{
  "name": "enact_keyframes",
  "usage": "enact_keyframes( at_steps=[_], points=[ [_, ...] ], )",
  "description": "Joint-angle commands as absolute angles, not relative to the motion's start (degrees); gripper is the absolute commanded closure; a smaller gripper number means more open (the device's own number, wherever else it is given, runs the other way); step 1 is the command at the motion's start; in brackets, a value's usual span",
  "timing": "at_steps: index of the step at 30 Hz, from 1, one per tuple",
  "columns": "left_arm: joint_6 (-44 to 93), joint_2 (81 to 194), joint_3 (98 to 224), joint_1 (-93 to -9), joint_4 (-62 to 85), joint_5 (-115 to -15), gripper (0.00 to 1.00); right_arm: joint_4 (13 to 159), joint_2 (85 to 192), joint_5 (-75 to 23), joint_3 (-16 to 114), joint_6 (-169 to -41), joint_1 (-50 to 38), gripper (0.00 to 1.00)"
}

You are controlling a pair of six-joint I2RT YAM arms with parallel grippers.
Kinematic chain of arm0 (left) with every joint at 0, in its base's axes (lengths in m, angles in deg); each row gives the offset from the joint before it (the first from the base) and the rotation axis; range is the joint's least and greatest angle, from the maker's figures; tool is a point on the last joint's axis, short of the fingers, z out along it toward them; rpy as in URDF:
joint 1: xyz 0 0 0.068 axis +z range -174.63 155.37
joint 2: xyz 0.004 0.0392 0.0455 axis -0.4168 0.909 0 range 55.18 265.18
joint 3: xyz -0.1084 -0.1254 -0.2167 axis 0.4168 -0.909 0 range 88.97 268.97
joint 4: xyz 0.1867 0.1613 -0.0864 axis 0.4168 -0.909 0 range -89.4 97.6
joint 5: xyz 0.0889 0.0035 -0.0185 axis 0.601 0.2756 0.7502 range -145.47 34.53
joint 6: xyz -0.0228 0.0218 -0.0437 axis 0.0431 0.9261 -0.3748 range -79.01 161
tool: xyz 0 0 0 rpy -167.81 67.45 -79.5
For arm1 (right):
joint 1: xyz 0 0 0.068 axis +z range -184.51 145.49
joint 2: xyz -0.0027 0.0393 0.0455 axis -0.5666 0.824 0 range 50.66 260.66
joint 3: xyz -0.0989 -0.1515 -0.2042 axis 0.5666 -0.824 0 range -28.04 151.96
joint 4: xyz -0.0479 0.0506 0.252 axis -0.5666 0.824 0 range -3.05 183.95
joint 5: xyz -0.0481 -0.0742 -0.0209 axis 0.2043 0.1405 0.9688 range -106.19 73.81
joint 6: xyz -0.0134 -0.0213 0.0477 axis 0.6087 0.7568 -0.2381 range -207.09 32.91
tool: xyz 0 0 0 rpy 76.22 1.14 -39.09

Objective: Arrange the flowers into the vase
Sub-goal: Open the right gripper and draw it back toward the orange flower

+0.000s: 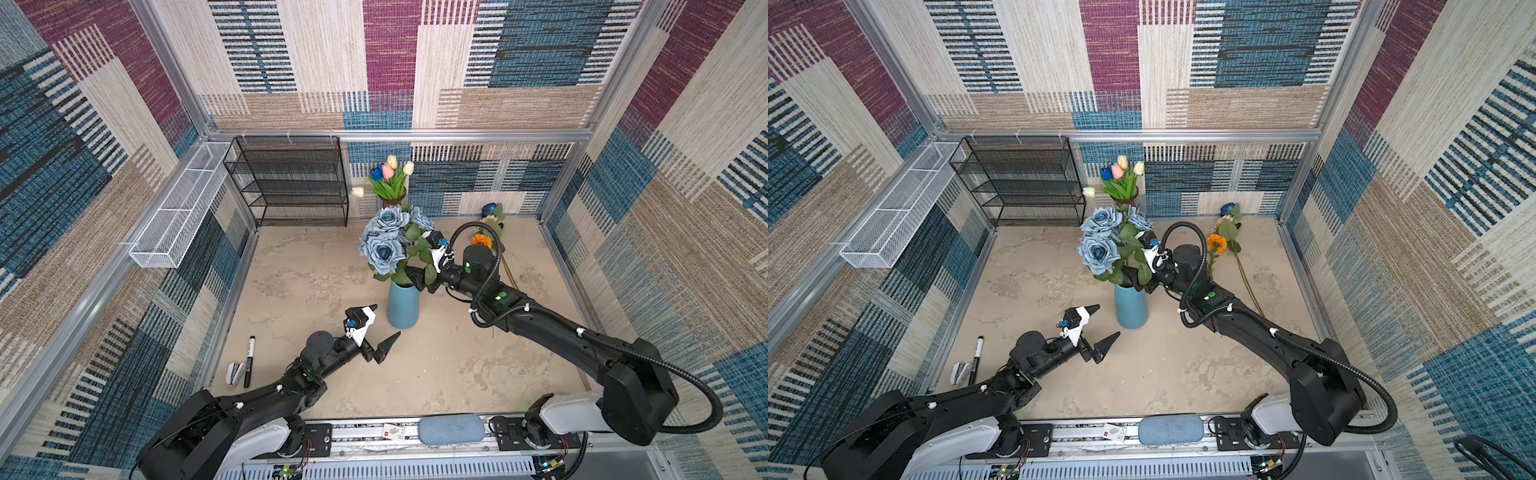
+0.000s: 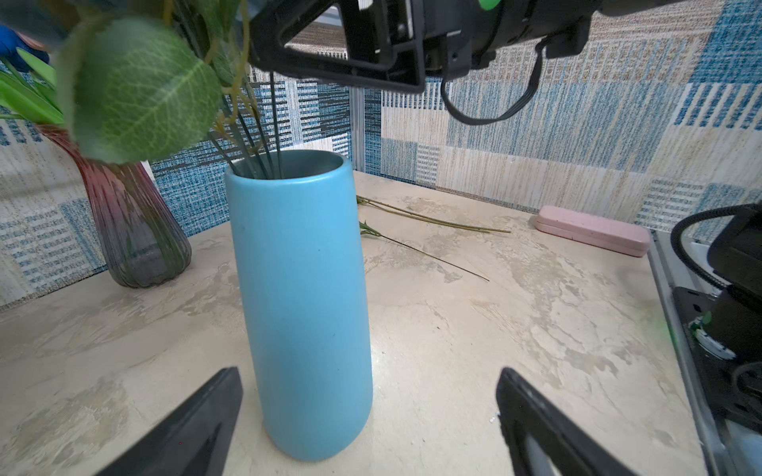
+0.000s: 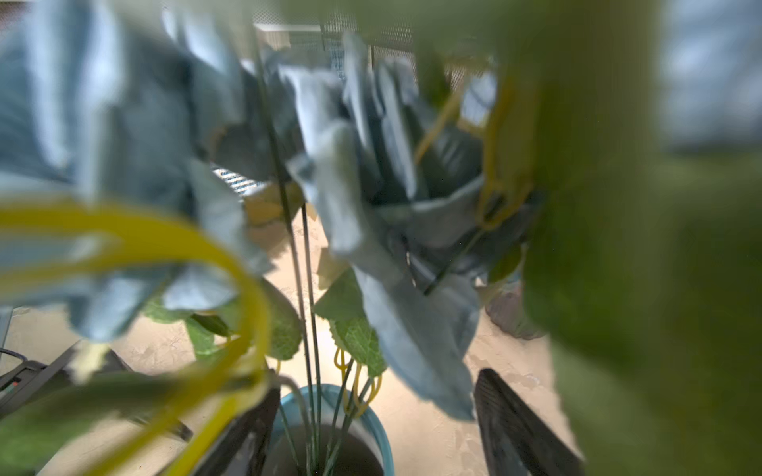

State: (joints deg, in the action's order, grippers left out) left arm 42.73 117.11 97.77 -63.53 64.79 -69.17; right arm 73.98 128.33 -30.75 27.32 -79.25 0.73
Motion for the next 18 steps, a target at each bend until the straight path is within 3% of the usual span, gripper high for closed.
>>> enact_keyframes(
  at_steps=[1, 8, 18],
  points=[
    [44.16, 116.06, 97.67, -63.59, 65.51, -68.58, 0.01, 75.81, 126.26, -26.63, 27.46, -77.49, 0.73, 0.19],
    [44.44, 115.60, 97.67, -63.57, 64.86, -68.26, 0.01, 79.03, 124.73, -17.29, 27.71, -73.98, 0.65, 0.18],
    [44.76, 113.17, 97.32, -63.57, 63.36, -68.07, 0.01, 74.76, 119.18, -14.66, 27.38, -71.67, -1.39, 0.16]
  ],
)
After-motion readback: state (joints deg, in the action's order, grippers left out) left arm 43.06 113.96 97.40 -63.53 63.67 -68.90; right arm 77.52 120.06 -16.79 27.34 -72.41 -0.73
